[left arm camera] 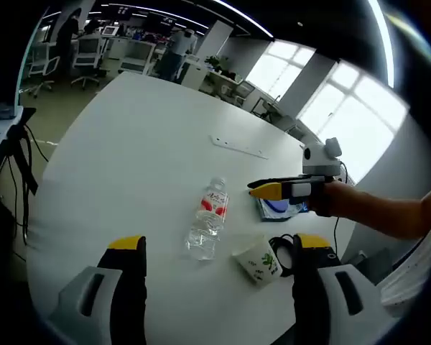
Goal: Arrange the tabletop items into an orderly group along one side of the table until the central work area is clear of visible clutter.
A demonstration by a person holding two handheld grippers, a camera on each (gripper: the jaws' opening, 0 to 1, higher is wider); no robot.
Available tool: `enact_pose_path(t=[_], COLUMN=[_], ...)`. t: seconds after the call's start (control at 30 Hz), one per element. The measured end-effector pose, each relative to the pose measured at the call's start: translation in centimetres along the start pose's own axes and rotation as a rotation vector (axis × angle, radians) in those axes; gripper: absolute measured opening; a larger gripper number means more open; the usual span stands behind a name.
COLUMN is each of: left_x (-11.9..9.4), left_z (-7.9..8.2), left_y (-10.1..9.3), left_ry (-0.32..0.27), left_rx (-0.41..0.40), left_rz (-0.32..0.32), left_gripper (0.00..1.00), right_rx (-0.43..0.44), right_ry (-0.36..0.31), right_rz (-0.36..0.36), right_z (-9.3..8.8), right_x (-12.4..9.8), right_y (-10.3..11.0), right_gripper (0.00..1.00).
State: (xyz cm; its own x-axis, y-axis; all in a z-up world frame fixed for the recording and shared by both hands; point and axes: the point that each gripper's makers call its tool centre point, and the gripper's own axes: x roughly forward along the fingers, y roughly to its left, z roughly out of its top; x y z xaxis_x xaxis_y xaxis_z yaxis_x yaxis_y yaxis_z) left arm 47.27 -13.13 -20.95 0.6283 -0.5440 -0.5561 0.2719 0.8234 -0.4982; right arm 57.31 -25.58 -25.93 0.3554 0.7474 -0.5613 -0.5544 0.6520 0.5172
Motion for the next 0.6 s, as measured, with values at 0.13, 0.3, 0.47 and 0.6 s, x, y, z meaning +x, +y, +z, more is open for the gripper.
enact_pose_path(t=[0.13,0.3,0.47,0.6], left_x=[0.2,0.5,0.6,0.8], left_z=[-0.1,-0.3,-0.4,-0.6], left_y=[-0.1,0.0,0.1,0.1], left_ry=[-0.002,-0.003,-0.005,-0.007], left_rx=[-0.001,-0.003,-0.007,-0.014], left_rz=[-0.008,-0.014,-0.020,-0.028], left_gripper=[0.86,0.85,0.85,0.85], right_rx=[0.093,0.232,0.327,0.399], right_ry=[-0.035,-0.082,-0.103,-0.121], right_rz=[0.000,-0.003,-0.009,-0.013], right_z=[0.5,1.0,1.0,0.9], right_x=[0.9,1.6,2.5,3.1], right_y=[-0.2,-1.0,-1.6,-2.0], right_gripper=[0.59,0.58,0.57,0.56])
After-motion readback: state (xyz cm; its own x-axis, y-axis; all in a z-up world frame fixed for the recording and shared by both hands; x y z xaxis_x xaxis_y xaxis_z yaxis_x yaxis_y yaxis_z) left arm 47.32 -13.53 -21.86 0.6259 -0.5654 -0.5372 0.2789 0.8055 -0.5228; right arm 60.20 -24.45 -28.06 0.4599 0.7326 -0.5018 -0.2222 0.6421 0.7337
